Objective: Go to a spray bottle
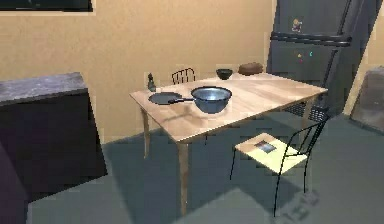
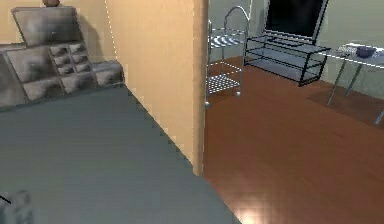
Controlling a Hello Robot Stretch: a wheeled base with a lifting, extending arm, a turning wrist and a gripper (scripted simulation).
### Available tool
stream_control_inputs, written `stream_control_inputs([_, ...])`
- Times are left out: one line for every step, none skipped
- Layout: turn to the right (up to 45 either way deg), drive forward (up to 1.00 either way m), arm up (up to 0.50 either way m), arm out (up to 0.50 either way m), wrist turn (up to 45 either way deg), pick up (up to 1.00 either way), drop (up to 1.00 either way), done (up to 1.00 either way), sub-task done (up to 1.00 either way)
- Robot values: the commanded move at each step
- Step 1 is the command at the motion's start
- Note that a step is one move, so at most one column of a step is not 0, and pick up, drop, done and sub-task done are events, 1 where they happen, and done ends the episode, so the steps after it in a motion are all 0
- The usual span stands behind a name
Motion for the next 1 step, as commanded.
stream_control_inputs([0.0, 0.25, 0.0, 0.0, 0.0, 0.0, 0.0, 0.0, 0.0])
